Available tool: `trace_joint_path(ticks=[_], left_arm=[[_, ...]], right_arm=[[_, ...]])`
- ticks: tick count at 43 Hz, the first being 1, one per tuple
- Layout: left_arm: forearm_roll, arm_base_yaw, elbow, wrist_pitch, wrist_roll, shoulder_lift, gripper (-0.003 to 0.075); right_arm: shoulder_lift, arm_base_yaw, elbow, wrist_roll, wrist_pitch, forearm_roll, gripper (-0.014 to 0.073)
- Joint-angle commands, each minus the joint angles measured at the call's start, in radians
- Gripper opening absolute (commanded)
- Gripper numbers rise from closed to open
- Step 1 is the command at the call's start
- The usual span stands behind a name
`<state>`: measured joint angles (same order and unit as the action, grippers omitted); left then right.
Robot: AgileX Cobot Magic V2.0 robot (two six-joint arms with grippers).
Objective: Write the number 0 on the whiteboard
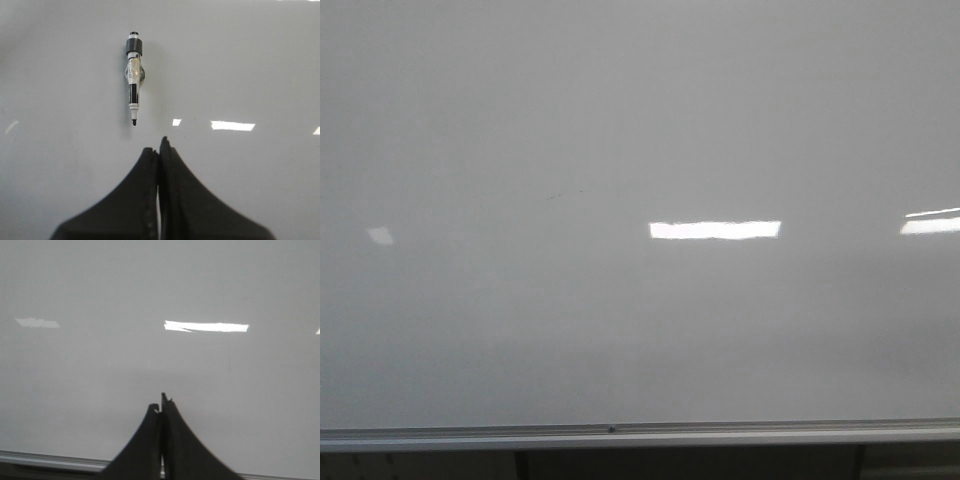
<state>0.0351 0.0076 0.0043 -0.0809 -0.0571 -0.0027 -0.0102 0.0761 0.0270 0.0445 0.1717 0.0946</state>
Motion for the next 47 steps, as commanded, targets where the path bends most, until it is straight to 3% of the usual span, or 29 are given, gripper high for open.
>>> trace_joint_path(ticks=[1, 35, 47], left_arm=[[0.005, -0.008, 0.024, 0.081, -0.008, -0.020, -0.0020], [0.005, -0.008, 0.024, 0.081, -0.008, -0.020, -0.0020], [0.005, -0.008, 0.024, 0.090, -0.008, -0.020, -0.0020]], right_arm=[[-0.015, 0.000, 0.001, 0.004, -0.073, -0.009, -0.0069], [-0.015, 0.000, 0.001, 0.004, -0.077, -0.009, -0.0069], [-0.015, 0.000, 0.000, 0.004, -0.154, -0.009, -0.0069]])
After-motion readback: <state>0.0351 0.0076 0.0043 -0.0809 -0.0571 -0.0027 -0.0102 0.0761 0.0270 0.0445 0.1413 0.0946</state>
